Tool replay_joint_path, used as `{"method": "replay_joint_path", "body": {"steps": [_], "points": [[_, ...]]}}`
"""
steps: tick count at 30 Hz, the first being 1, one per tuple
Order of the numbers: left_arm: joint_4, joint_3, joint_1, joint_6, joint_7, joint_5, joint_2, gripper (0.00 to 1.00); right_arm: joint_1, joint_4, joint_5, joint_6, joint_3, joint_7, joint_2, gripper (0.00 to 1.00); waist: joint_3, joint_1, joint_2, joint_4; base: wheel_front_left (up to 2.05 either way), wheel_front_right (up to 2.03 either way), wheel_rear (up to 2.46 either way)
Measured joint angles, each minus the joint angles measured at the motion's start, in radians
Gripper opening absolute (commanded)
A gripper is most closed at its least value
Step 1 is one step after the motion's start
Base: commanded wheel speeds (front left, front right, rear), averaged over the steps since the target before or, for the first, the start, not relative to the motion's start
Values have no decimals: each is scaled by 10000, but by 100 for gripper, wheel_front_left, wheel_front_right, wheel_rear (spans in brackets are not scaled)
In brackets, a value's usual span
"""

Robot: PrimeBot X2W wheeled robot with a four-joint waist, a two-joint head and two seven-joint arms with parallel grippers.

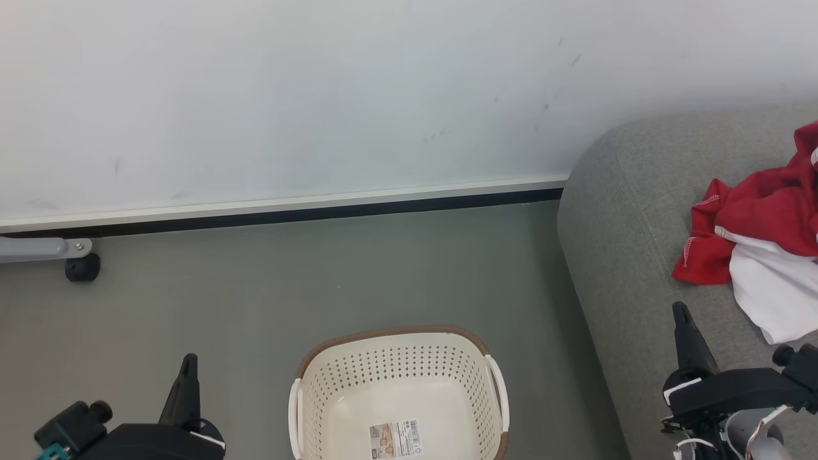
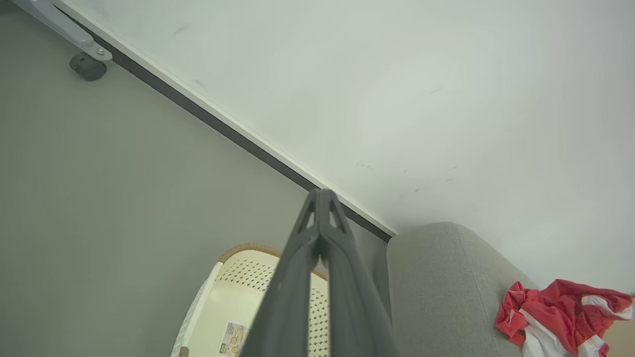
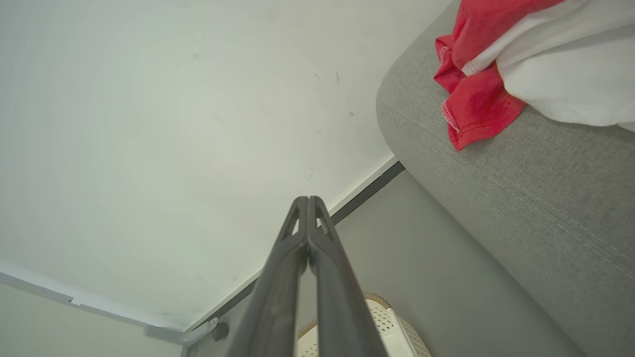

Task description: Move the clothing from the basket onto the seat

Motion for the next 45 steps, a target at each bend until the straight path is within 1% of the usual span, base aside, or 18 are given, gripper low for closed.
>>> {"method": "replay_joint_path", "body": {"steps": [13, 15, 17, 25, 35, 36, 38, 39, 45], "points": [[207, 324, -63, -345, 370, -1580, -196, 0, 155, 159, 1716, 219, -520, 339, 209, 0, -114, 0, 1, 59, 0, 0, 0], [263, 387, -92, -431, 454, -2033, -253, 0, 156, 205, 2067, 272, -648, 428, 247, 0, -141, 0, 0, 72, 0, 0, 0], [297, 428, -103, -441, 539, -2213, -282, 0, 160, 236, 2368, 307, -727, 497, 286, 0, -158, 0, 0, 81, 0, 0, 0], [449, 640, -213, -700, 729, -3290, -372, 0, 189, 313, 3379, 439, -1045, 717, 408, 0, -228, 0, 1, 117, 0, 0, 0], [604, 905, -274, -888, 1037, -4548, -525, 0, 269, 424, 4690, 617, -1444, 986, 573, 0, -316, 0, 0, 162, 0, 0, 0], [631, 924, -279, -968, 1055, -4644, -537, 0, 296, 433, 4847, 629, -1486, 1022, 589, 0, -325, 0, 0, 167, 0, 0, 0], [675, 968, -302, -974, 1114, -4915, -577, 0, 346, 470, 5091, 679, -1569, 1060, 637, 0, -342, 0, 1, 176, 0, 0, 0], [700, 982, -306, -1057, 1145, -5085, -591, 0, 356, 487, 5204, 704, -1605, 1108, 658, 0, -351, 0, 0, 180, 0, 0, 0], [788, 1141, -412, -1221, 1312, -5814, -665, 0, 357, 562, 6009, 794, -1847, 1271, 744, 0, -405, 0, 0, 207, 0, 0, 0]]}}
